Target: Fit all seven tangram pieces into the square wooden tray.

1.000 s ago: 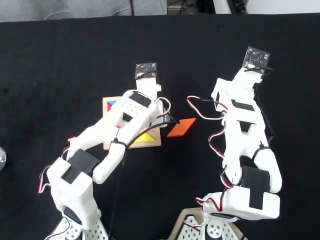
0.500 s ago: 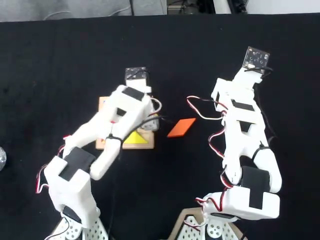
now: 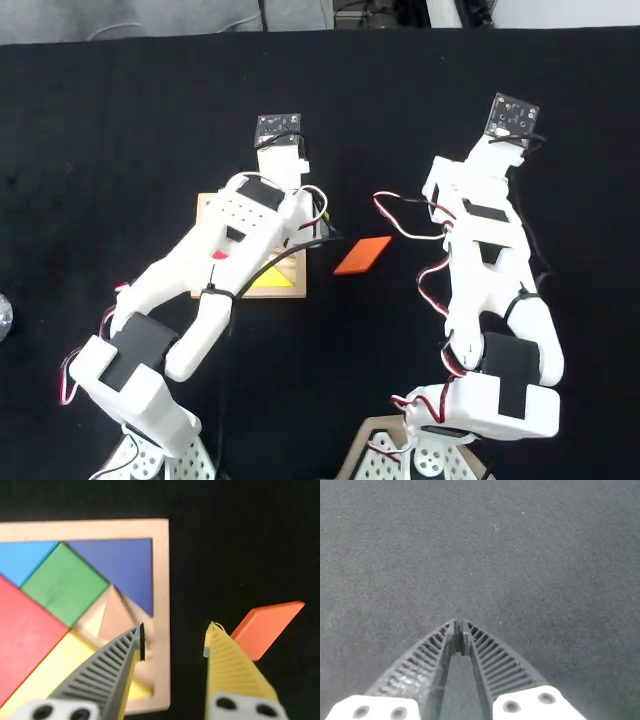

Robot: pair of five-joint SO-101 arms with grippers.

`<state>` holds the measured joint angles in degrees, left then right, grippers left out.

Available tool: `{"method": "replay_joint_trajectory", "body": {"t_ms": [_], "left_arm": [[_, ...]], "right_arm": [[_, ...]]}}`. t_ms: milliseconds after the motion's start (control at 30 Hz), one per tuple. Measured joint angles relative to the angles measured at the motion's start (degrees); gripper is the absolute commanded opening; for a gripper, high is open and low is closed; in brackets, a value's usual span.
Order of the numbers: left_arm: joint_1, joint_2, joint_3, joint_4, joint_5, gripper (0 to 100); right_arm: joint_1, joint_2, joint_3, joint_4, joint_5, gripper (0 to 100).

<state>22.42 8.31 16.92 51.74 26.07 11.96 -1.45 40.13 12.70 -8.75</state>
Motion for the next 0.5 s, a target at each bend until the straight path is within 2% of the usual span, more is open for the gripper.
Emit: {"method": "replay_joint_trajectory", "body": {"t_ms": [133, 500], "left_arm": [[0.0, 0.0, 1.1, -3.5, 0.0, 21], [0.7, 3.9, 1.4, -4.0, 0.0, 21]], "right_arm": [[0.0, 0.0, 0.0, 0.0, 0.0, 1.2], [0.0, 0.0, 0.0, 0.0, 0.0, 1.2]]}}
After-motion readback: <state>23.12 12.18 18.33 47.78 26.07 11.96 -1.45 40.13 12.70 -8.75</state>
